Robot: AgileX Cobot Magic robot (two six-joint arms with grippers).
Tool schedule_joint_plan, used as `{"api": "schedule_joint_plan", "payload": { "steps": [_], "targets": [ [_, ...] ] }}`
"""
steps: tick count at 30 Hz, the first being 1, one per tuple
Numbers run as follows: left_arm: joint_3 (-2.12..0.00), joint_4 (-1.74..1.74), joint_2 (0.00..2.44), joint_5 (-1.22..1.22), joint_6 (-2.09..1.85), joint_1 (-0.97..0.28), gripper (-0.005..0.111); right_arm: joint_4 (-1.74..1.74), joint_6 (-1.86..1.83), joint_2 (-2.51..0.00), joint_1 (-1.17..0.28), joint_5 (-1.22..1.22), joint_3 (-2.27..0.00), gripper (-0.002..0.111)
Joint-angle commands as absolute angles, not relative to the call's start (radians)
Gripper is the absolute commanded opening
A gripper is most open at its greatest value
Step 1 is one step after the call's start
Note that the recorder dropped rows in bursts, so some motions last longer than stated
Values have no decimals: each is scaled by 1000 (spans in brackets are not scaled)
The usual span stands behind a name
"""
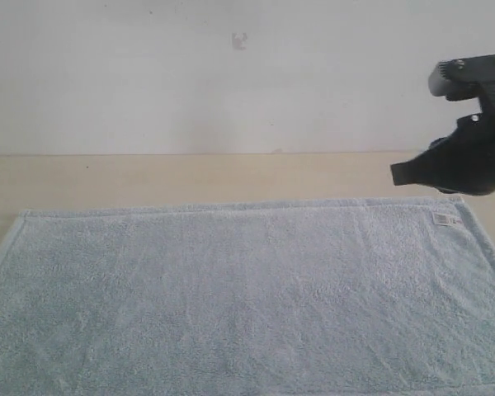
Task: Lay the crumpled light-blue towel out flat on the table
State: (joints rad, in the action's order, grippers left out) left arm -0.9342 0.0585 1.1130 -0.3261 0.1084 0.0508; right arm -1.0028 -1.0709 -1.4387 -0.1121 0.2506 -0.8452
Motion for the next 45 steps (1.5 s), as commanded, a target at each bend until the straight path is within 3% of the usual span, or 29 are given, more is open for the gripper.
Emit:
{"api": "schedule_joint_plan", "payload": {
  "steps": [1, 7, 15, 33, 41, 45],
  "targets": [
    [-806, 143, 803, -342, 110, 45, 4, -1117, -1172, -1178, -114, 245, -687, 0],
    [-695, 146, 462, -433, 110, 45, 4, -1123, -1135, -842, -114, 306, -609, 0],
    [-632, 143, 201, -586, 111, 45, 4, -1123, -970, -577, -114, 410, -605, 0],
    [-632, 138, 155, -584, 111, 45, 4, -1110, -946, -554, -114, 425, -590, 0],
    [-632, 138, 155, -584, 111, 45, 4, -331, -120, -235, -109, 87, -296, 0],
    [-632, 138, 155, -584, 111, 45, 4, -159, 0, -99, -109, 57, -157, 0]
  ]
}}
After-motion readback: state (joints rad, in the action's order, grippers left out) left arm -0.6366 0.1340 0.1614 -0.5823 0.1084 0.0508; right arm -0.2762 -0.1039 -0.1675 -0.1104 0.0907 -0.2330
